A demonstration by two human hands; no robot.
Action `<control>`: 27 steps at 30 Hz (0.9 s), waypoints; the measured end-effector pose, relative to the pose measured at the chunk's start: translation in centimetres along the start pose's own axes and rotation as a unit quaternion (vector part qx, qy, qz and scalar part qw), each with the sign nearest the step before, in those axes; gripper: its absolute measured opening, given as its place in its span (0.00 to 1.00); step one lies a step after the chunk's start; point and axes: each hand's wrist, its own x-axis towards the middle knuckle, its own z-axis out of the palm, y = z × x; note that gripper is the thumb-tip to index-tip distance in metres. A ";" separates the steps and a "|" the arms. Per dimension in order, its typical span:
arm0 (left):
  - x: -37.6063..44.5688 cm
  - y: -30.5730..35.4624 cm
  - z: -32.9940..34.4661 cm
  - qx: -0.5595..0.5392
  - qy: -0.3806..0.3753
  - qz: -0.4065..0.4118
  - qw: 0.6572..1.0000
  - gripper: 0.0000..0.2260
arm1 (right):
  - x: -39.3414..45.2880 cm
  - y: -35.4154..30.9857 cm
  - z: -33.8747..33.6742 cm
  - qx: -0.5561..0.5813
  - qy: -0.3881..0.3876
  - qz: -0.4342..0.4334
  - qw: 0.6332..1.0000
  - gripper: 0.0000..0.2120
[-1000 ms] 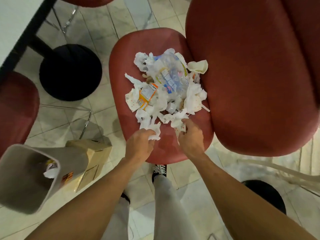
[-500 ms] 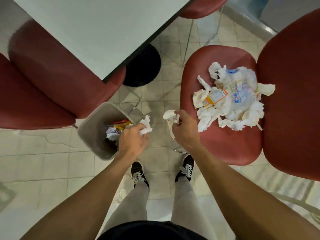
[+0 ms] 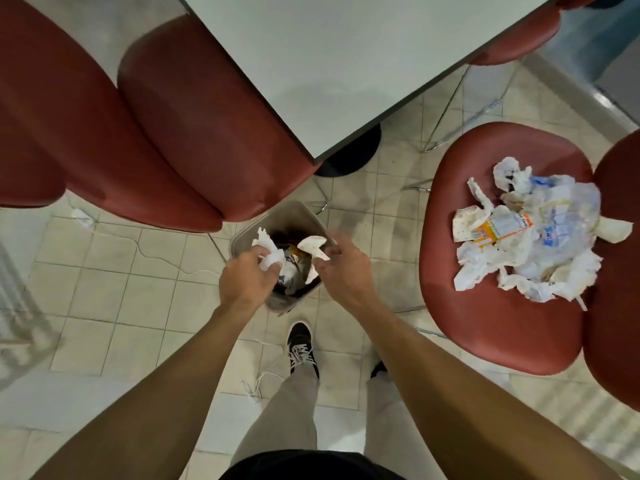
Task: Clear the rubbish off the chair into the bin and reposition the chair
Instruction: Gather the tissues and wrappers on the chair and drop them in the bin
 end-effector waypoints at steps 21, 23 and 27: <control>-2.2 18.1 12.7 0.010 -0.138 0.108 0.984 0.13 | 0.7 15.8 -21.7 0.018 0.121 0.146 0.982 0.18; -2.8 21.2 15.7 0.020 -0.155 0.117 0.981 0.14 | 0.6 18.2 -24.6 0.031 0.135 0.161 0.977 0.17; -4.0 26.1 21.2 0.059 -0.183 0.141 0.971 0.14 | 1.2 22.8 -28.9 -0.031 0.138 0.186 0.972 0.20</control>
